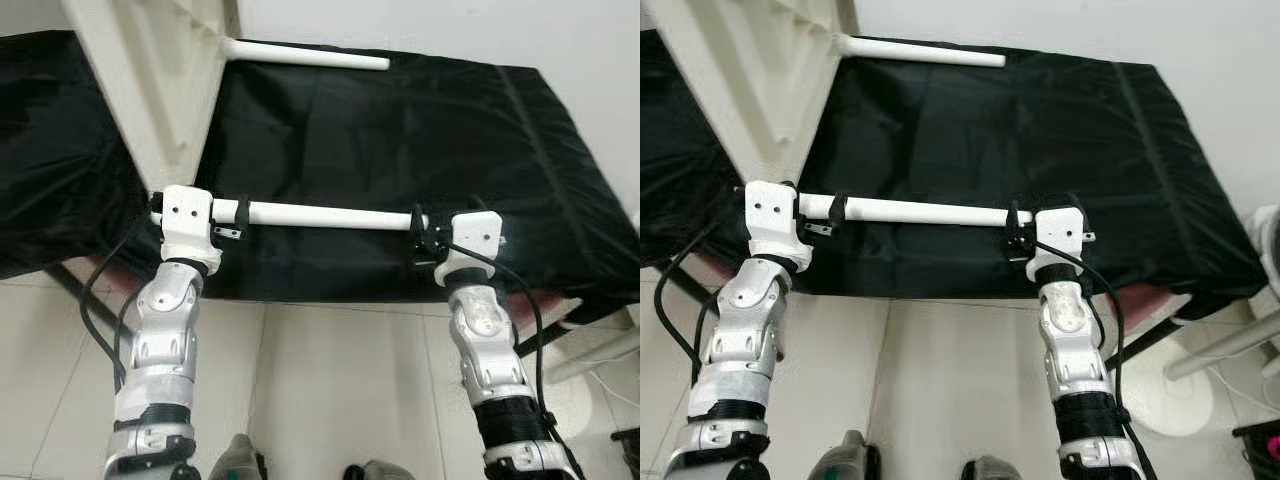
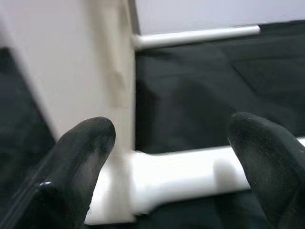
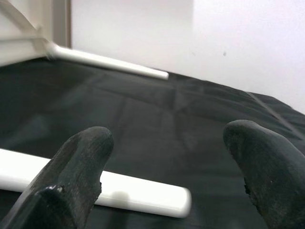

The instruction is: Building children table

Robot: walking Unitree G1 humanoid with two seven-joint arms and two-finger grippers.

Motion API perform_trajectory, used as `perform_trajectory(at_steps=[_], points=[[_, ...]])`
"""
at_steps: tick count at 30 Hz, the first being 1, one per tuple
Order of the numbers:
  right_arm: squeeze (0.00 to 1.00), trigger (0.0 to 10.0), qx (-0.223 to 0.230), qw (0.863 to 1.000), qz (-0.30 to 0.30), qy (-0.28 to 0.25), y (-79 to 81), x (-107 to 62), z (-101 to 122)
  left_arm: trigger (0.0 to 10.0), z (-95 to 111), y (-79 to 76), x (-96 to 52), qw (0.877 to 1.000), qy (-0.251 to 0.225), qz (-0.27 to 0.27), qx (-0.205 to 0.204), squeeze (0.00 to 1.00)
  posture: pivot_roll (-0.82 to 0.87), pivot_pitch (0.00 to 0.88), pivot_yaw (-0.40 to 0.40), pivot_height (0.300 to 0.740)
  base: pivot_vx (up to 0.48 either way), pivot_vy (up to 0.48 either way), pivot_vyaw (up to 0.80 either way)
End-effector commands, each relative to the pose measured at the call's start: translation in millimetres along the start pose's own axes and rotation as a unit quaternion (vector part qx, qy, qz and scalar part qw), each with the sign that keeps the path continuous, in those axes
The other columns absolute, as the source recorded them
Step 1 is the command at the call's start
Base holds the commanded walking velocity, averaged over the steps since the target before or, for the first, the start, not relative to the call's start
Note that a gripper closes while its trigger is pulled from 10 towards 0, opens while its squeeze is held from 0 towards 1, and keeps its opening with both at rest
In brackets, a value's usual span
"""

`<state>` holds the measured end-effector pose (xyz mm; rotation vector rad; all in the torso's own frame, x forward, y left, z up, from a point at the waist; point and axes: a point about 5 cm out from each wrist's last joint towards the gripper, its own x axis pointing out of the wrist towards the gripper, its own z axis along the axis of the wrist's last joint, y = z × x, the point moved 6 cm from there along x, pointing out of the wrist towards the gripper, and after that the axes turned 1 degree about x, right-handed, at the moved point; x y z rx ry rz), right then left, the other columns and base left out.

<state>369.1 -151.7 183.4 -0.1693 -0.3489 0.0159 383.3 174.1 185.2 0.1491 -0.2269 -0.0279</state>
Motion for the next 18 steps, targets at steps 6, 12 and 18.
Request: perform_trajectory(at_steps=[6,12,18], points=[[0.0,10.0,-0.006,1.0,-0.006,0.011,-4.9,-4.0,-6.3,10.0,-1.7,0.3,-2.6,1.0,0.001,0.015,0.013,0.0,0.0,0.111,0.0,0.74,0.0,0.0,0.0],[0.0,10.0,-0.005,1.0,-0.005,0.011,-4.8,-3.4,-6.4,10.0,-1.5,-0.4,-2.7,1.0,0.002,0.014,0.02,0.0,0.0,0.111,0.0,0.74,0.0,0.0,0.0],[0.0,10.0,-0.005,1.0,-0.004,0.006,-5.5,-1.5,-3.8,10.0,-2.8,-6.1,-3.7,1.0,0.003,0.004,0.023,0.0,0.0,0.105,-0.004,0.74,0.0,0.0,0.0]])
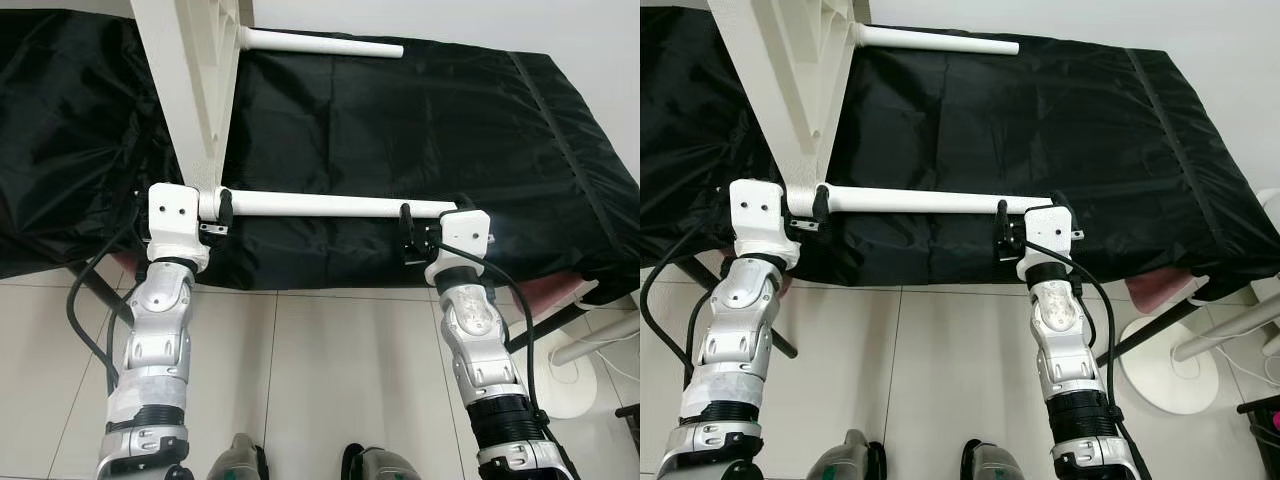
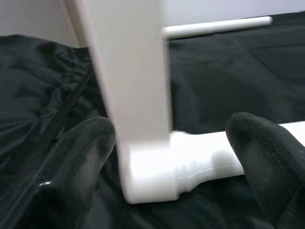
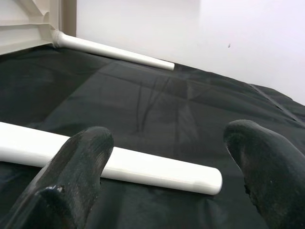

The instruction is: Building children table

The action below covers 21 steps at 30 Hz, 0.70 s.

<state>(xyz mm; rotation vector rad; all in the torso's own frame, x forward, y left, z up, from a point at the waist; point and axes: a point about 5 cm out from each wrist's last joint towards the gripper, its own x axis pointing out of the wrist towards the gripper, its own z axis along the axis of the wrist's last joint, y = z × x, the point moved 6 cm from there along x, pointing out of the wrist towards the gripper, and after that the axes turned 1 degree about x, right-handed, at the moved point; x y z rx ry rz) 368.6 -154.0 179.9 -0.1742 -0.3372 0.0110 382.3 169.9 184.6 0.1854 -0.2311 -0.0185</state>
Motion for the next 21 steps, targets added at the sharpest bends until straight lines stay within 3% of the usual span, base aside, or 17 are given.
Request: perform_trajectory(at_steps=[1,6,8,12,17,21], points=[[0.0,10.0,-0.001,1.0,-0.003,-0.003,-4.2,0.9,1,10.0,-3,-3.6,-3.0,1.0,0.004,-0.003,0.004,0.0,0.0,0.105,-0.004,0.74,0.0,0.0,0.0],[0.0,10.0,-0.003,1.0,-0.003,-0.005,-4.8,1.5,2,10.0,-3,-5.1,-3.2,1.0,0.004,-0.006,0.004,0.0,0.0,0.104,-0.005,0.74,0.0,0.0,0.0],[0.0,10.0,-0.007,1.0,-0.019,-0.023,-16.1,1.5,10,10.0,4,-17.3,-7.5,0.999,-0.009,-0.048,-0.01,0.0,0.0,0.104,-0.006,0.74,0.0,0.0,0.0],[0.0,10.0,-0.007,0.999,-0.033,-0.032,-24.1,-0.9,14,10.0,5,-23.6,-13.2,0.997,-0.012,-0.073,-0.017,0.0,0.0,0.108,-0.008,0.74,0.0,0.0,0.0],[0.0,10.0,-0.008,0.998,-0.046,-0.039,-30.1,-4.1,17,10.0,4,-27.4,-19.2,0.996,-0.011,-0.088,-0.016,0.0,0.0,0.11,-0.006,0.74,0.0,0.0,0.0],[0.0,10.0,-0.013,0.998,-0.052,-0.046,-31.8,-3.5,22,10.0,4,-42.5,-25.0,0.991,-0.007,-0.127,-0.027,0.0,0.0,0.11,-0.007,0.74,0.0,0.0,0.0]])
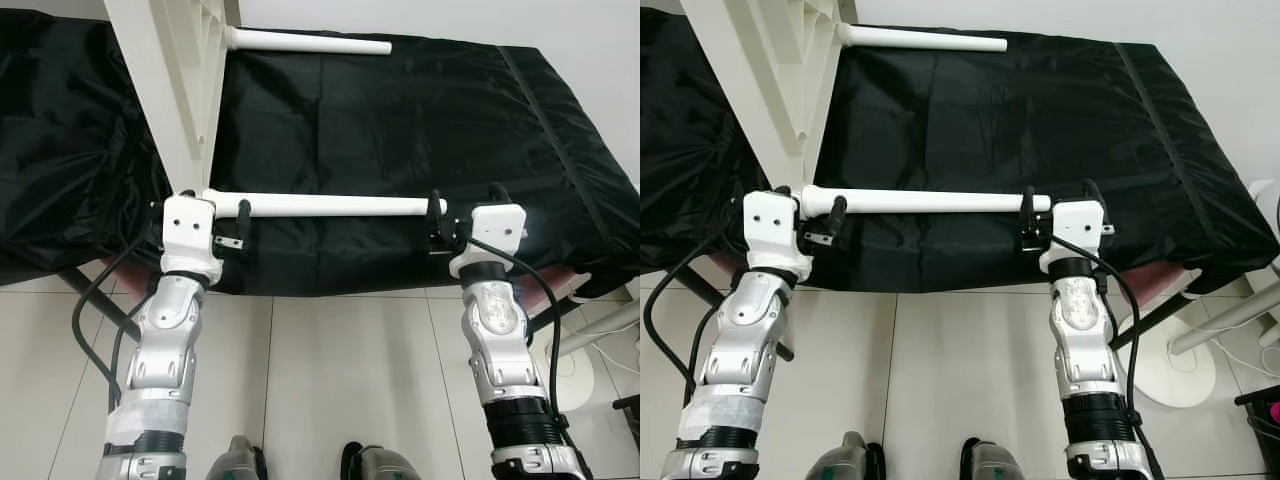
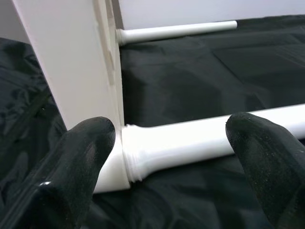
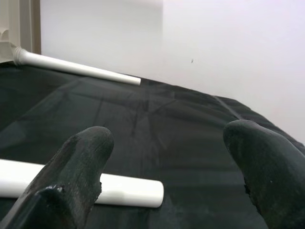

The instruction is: Building children table

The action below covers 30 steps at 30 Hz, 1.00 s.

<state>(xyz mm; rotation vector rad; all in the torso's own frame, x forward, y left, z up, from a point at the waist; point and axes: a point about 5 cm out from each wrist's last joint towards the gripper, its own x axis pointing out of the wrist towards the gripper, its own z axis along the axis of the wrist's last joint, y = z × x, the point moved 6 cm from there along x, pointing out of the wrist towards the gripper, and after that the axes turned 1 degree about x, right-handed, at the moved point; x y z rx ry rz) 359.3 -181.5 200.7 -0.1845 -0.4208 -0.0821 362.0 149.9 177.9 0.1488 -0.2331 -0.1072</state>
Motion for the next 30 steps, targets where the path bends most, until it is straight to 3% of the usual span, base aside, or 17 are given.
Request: perform_trajectory(at_steps=[1,5,8,9,10,11,19,20,21,22,25,28,30], points=[[0.0,10.0,0.001,1.0,-0.004,-0.009,-1.1,0.0,4,10.0,1,-22.0,-2.7,0.996,0.0,-0.086,-0.005,0.0,0.0,0.11,-0.007,0.74,0.0,0.0,0.0],[0.0,10.0,-0.013,0.999,0.012,-0.027,3.2,9.4,15,10.0,-6,-36.5,0.4,0.993,0.035,-0.108,-0.027,0.0,0.0,0.117,-0.005,0.74,0.0,0.0,0.0],[0.0,10.0,-0.024,0.998,0.026,-0.043,4.6,19.2,25,10.0,-3,-38.4,10.3,0.99,0.056,-0.096,-0.087,0.0,0.0,0.123,-0.001,0.74,0.0,0.0,0.0],[0.0,10.0,-0.024,0.998,0.026,-0.043,4.6,19.2,25,10.0,-3,-38.4,10.3,0.99,0.056,-0.096,-0.087,0.0,0.0,0.123,-0.001,0.74,0.0,0.0,0.0],[0.27,10.0,-0.035,0.998,0.031,-0.052,4.4,24.4,31,10.0,-3,-40.0,14.6,0.985,0.072,-0.094,-0.126,0.0,0.0,0.123,-0.001,0.74,0.0,0.0,0.0],[1.0,10.0,-0.035,0.997,0.035,-0.059,4.8,26.8,35,10.0,-3,-39.3,16.7,0.983,0.079,-0.089,-0.14,0.0,0.0,0.121,0.002,0.74,0.0,0.0,0.0],[0.97,10.0,-0.071,0.992,0.053,-0.094,7.5,37.0,54,10.0,-9,-36.0,22.8,0.97,0.115,-0.064,-0.205,0.0,0.0,0.118,-0.002,0.74,0.0,0.0,0.0],[0.18,10.0,-0.077,0.99,0.057,-0.101,8.7,39.3,58,10.0,-13,-35.8,22.5,0.966,0.133,-0.059,-0.216,0.0,0.0,0.115,-0.002,0.74,0.0,0.0,0.0],[0.18,10.0,-0.077,0.99,0.057,-0.101,8.7,39.3,58,10.0,-13,-35.8,22.5,0.966,0.133,-0.059,-0.216,0.0,0.0,0.115,-0.002,0.74,0.0,0.0,0.0],[0.0,10.0,-0.08,0.989,0.063,-0.108,10.3,40.8,62,10.0,-16,-34.2,22.3,0.963,0.144,-0.05,-0.222,0.0,0.0,0.115,-0.002,0.74,0.0,0.0,0.0],[0.0,10.0,-0.098,0.984,0.078,-0.125,14.7,42.9,70,10.0,-20,-33.7,23.3,0.951,0.159,-0.033,-0.264,0.0,0.0,0.112,-0.005,0.74,0.0,0.0,0.0],[0.0,10.0,-0.111,0.981,0.088,-0.134,17.8,44.2,74,10.0,-21,-34.7,24.6,0.948,0.167,-0.031,-0.268,0.0,0.0,0.108,-0.008,0.74,0.0,0.0,0.0],[0.0,10.0,-0.134,0.975,0.1,-0.148,22.1,46.4,80,10.0,-23,-38.3,25.7,0.94,0.18,-0.031,-0.289,0.0,0.0,0.107,-0.01,0.74,0.0,0.0,0.0]])
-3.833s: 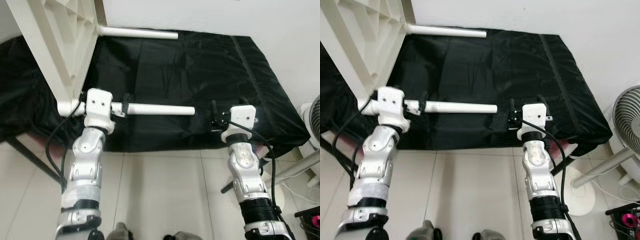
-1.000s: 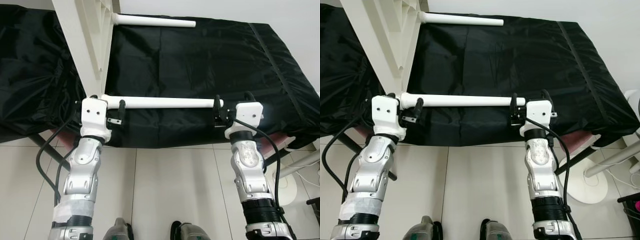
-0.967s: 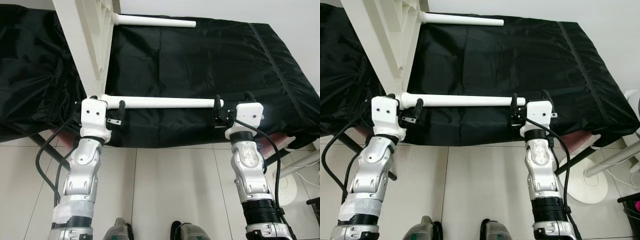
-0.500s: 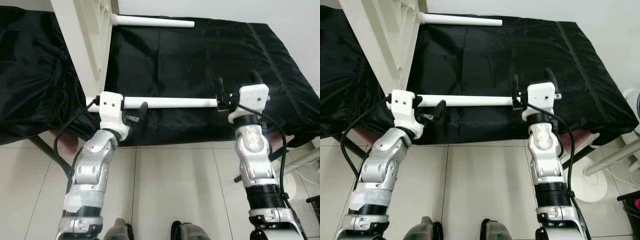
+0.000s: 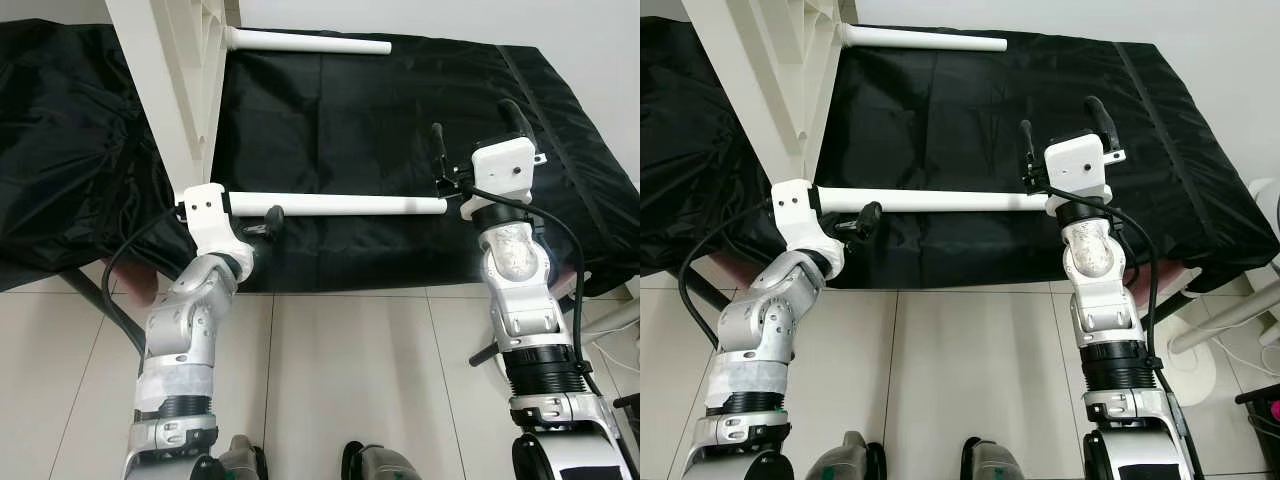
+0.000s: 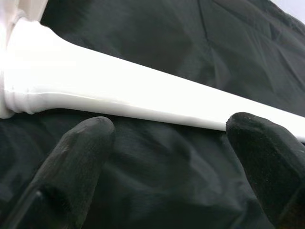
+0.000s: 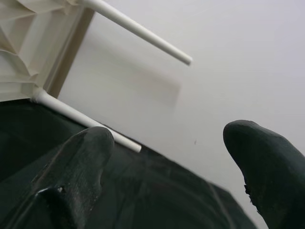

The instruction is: Building children table

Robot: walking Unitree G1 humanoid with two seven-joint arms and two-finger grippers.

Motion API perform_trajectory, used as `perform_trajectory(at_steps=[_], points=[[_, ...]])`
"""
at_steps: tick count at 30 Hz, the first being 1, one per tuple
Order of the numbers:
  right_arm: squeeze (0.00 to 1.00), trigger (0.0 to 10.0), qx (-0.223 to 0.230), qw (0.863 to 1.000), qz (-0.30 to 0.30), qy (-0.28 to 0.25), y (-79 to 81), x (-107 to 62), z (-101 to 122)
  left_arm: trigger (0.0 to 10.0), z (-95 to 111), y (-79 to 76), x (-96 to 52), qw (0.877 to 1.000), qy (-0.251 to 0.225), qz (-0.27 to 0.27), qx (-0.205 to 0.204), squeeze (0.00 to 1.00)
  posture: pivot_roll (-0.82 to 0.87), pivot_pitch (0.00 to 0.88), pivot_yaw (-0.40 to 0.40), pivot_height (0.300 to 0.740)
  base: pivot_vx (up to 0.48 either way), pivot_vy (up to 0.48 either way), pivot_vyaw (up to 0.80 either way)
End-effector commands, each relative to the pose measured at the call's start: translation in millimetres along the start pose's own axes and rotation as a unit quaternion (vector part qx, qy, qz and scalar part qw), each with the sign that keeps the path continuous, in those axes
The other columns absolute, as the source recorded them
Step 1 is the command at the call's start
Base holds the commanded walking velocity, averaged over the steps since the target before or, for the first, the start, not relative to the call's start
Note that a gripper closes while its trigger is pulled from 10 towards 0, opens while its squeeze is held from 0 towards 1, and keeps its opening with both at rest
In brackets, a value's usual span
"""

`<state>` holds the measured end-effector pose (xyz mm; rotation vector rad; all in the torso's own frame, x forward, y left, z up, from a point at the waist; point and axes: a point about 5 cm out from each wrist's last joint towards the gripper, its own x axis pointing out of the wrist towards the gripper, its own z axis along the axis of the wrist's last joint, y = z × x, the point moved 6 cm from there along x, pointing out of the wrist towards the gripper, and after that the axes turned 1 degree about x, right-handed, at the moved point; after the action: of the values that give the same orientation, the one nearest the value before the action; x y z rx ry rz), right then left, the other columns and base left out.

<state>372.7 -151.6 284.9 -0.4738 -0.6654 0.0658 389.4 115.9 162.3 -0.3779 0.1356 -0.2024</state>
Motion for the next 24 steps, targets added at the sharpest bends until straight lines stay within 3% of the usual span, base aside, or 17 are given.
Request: perform_trajectory(at_steps=[1,8,14,20,24], points=[[0.0,10.0,-0.013,1.0,0.013,-0.013,3.4,2.6,5,10.0,-8,-0.7,1.2,1.0,0.018,0.001,-0.018,0.0,0.0,0.107,-0.01,0.74,0.0,0.0,0.0],[0.0,10.0,-0.055,0.997,0.03,-0.054,7.7,13.1,24,10.0,-20,11.0,5.8,0.997,0.049,0.035,-0.039,0.0,0.0,0.118,-0.008,0.74,0.0,0.0,0.0],[0.0,10.0,-0.105,0.989,0.018,-0.107,6.9,27.1,48,10.0,-18,7.5,9.9,0.997,0.055,0.04,-0.04,0.0,0.0,0.123,-0.003,0.74,0.0,0.0,0.0],[0.0,10.0,-0.127,0.983,0.002,-0.134,6.7,35.8,62,10.0,-16,4.8,10.4,0.997,0.054,0.036,-0.029,0.0,0.0,0.126,-0.003,0.74,0.0,0.0,0.0],[0.0,10.0,-0.151,0.971,-0.011,-0.183,10.5,51.2,89,10.0,-13,1.8,10.2,0.998,0.053,0.03,-0.014,0.0,0.0,0.13,-0.004,0.74,0.0,0.0,0.0]])
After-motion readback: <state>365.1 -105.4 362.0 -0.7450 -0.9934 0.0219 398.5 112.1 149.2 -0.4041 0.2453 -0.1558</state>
